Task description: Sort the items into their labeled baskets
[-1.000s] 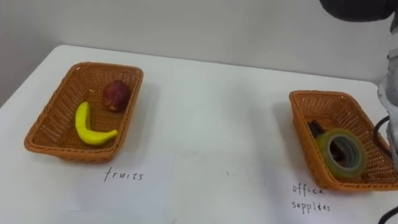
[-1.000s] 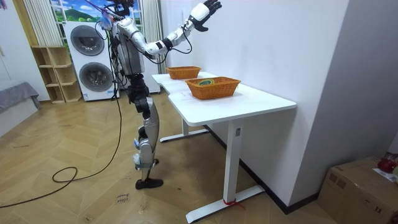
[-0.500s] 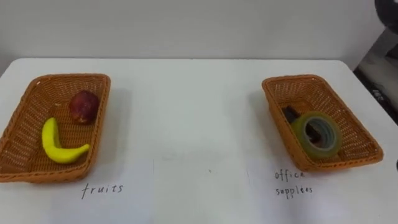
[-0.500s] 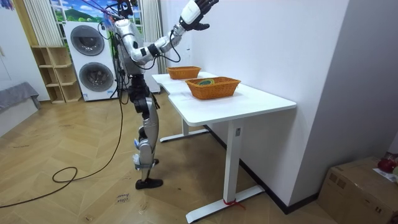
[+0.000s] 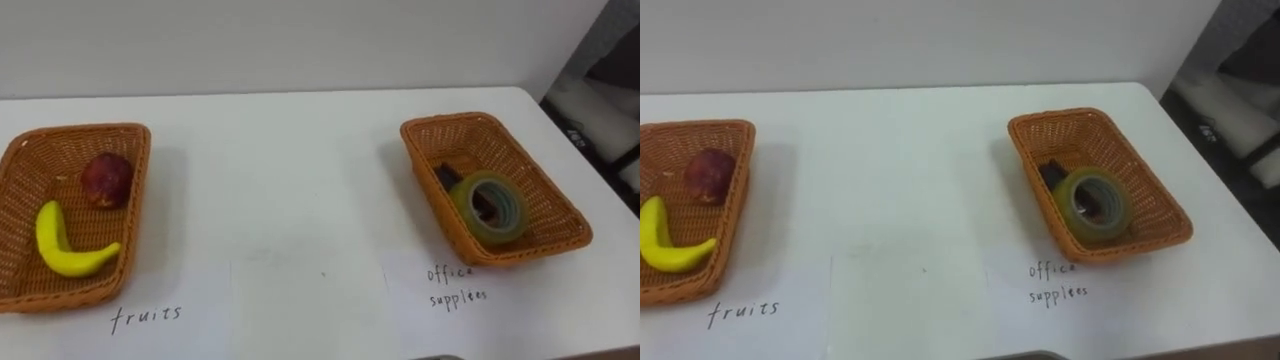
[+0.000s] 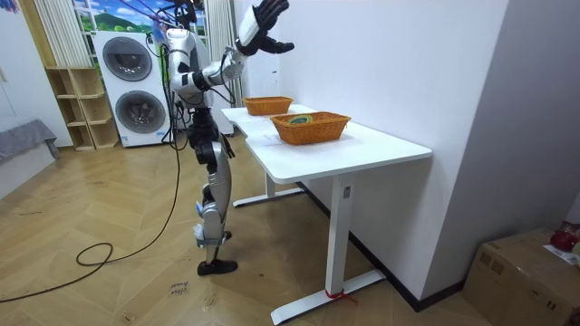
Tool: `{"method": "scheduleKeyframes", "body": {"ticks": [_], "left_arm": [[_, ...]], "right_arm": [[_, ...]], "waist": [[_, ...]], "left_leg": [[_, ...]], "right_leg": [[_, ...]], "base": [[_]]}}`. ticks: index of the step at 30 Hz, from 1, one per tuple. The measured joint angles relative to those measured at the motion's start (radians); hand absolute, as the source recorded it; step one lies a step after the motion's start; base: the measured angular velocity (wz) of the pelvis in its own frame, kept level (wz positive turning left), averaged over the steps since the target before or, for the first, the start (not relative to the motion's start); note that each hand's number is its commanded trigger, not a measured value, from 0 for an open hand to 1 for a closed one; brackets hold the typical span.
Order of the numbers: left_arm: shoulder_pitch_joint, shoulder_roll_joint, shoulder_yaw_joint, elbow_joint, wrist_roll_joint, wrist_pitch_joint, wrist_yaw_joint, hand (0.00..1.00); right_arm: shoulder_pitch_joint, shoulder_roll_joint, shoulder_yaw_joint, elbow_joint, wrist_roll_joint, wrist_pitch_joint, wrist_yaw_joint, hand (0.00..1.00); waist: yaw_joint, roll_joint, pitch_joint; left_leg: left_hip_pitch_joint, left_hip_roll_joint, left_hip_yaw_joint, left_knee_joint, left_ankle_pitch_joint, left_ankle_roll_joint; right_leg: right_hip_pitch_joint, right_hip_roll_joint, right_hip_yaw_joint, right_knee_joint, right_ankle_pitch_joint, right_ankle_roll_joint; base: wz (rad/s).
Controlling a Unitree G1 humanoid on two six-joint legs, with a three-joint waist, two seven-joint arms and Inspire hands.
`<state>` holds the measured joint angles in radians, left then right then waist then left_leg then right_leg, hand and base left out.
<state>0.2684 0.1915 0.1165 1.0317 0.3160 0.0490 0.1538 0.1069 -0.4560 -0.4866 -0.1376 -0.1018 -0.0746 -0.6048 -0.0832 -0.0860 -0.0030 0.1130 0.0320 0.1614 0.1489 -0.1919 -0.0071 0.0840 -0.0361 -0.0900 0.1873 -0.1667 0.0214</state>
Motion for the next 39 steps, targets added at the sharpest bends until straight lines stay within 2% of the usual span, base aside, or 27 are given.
{"method": "scheduleKeyframes", "body": {"ticks": [4,6,8,9,13,18,24,27,31,33,35,37,39], "left_arm": [[0.007,0.001,0.000,0.002,0.000,0.000,0.011,0.00],[0.011,0.000,0.000,0.002,0.001,0.000,0.014,0.00],[0.008,-0.001,-0.003,0.003,-0.007,0.000,0.025,0.00],[0.007,-0.002,-0.003,0.004,-0.009,-0.001,0.036,0.00],[0.016,-0.004,-0.002,0.004,-0.013,0.000,0.054,0.00],[0.013,-0.012,-0.002,-0.006,-0.007,-0.005,0.063,0.00],[0.017,-0.015,-0.002,-0.011,-0.010,-0.007,0.075,0.00],[0.028,-0.017,-0.002,-0.022,-0.009,-0.005,0.076,0.00],[0.039,-0.023,0.002,-0.042,-0.007,-0.006,0.078,0.00],[0.035,-0.026,0.002,-0.041,-0.005,-0.006,0.078,0.00],[0.039,-0.027,0.002,-0.040,0.000,-0.006,0.078,0.00],[0.040,-0.028,0.002,-0.040,0.002,-0.005,0.073,0.00],[0.039,-0.028,0.002,-0.040,0.002,-0.006,0.072,0.00]], "right_arm": [[0.043,0.030,-0.014,0.003,0.119,-0.002,-0.060,0.00],[0.055,0.059,-0.014,0.023,0.217,-0.020,-0.098,0.00],[0.057,0.087,-0.014,0.055,0.297,-0.029,-0.115,0.00],[0.070,0.101,-0.014,0.074,0.352,-0.028,-0.117,0.00],[0.106,0.134,-0.014,0.111,0.449,-0.031,-0.144,0.00],[0.143,0.191,-0.014,0.270,0.628,-0.038,-0.186,0.00],[0.157,0.210,-0.007,0.423,0.762,-0.047,-0.179,0.00],[0.164,0.228,-0.005,0.471,0.812,-0.049,-0.181,0.00],[0.162,0.243,-0.004,0.611,0.811,-0.057,-0.178,0.00],[0.159,0.266,-0.001,0.690,0.804,-0.057,-0.176,0.00],[0.166,0.273,0.032,0.745,0.800,-0.057,-0.170,0.00],[0.173,0.303,0.054,0.772,0.794,-0.056,-0.147,0.00],[0.171,0.313,0.079,0.814,0.790,-0.056,-0.140,0.00]], "waist": [[-0.001,0.006,0.0004],[-0.003,0.009,0.0015],[-0.007,0.002,0.0076],[-0.009,0.011,0.0089],[-0.022,0.024,0.0072],[-0.028,0.029,0.0054],[-0.030,0.032,0.0044],[-0.029,0.037,0.0044],[-0.021,0.042,0.0009],[-0.022,0.050,-0.0032],[-0.019,0.057,-0.0039],[-0.019,0.066,-0.0031],[-0.019,0.067,-0.0031]], "left_leg": [[0.002,0.001,0.001,0.000,0.000,0.000],[0.004,0.002,0.001,0.001,0.000,-0.001],[0.003,0.003,0.002,0.001,-0.001,-0.002],[0.000,0.003,0.002,0.002,-0.001,-0.002],[-0.001,0.002,0.003,0.002,-0.001,-0.002],[0.003,0.002,0.002,-0.001,-0.002,-0.002],[0.003,0.002,0.003,-0.003,-0.002,-0.002],[0.000,0.002,0.004,-0.003,-0.002,-0.003],[0.000,0.002,0.001,-0.005,-0.002,-0.003],[-0.002,0.001,-0.002,-0.005,-0.002,-0.003],[-0.002,0.001,-0.002,-0.005,-0.002,-0.003],[0.001,0.001,-0.001,-0.005,-0.002,-0.003],[0.003,0.001,-0.001,-0.005,-0.002,-0.003]], "right_leg": [[0.000,0.001,0.000,0.000,0.000,0.000],[0.003,0.002,0.001,0.000,0.000,0.000],[0.004,0.003,0.002,0.000,0.000,-0.001],[0.000,0.003,0.004,-0.001,0.000,-0.001],[0.000,0.003,0.005,-0.005,0.000,-0.001],[-0.002,0.004,0.005,-0.006,-0.005,-0.005],[0.004,0.004,0.007,-0.006,-0.006,-0.004],[-0.004,0.004,0.008,-0.012,-0.006,-0.004],[-0.001,0.004,0.007,-0.018,-0.006,-0.004],[-0.001,0.004,0.006,-0.018,-0.006,-0.004],[-0.001,0.004,0.006,-0.019,-0.006,-0.004],[0.001,0.004,0.007,-0.019,-0.006,-0.004],[0.003,0.004,0.007,-0.018,-0.006,-0.004]], "base": [[-0.02],[0.00],[0.00],[0.00],[0.00],[0.00],[0.00],[0.00],[0.00],[0.04],[0.00],[0.00],[0.00]]}}
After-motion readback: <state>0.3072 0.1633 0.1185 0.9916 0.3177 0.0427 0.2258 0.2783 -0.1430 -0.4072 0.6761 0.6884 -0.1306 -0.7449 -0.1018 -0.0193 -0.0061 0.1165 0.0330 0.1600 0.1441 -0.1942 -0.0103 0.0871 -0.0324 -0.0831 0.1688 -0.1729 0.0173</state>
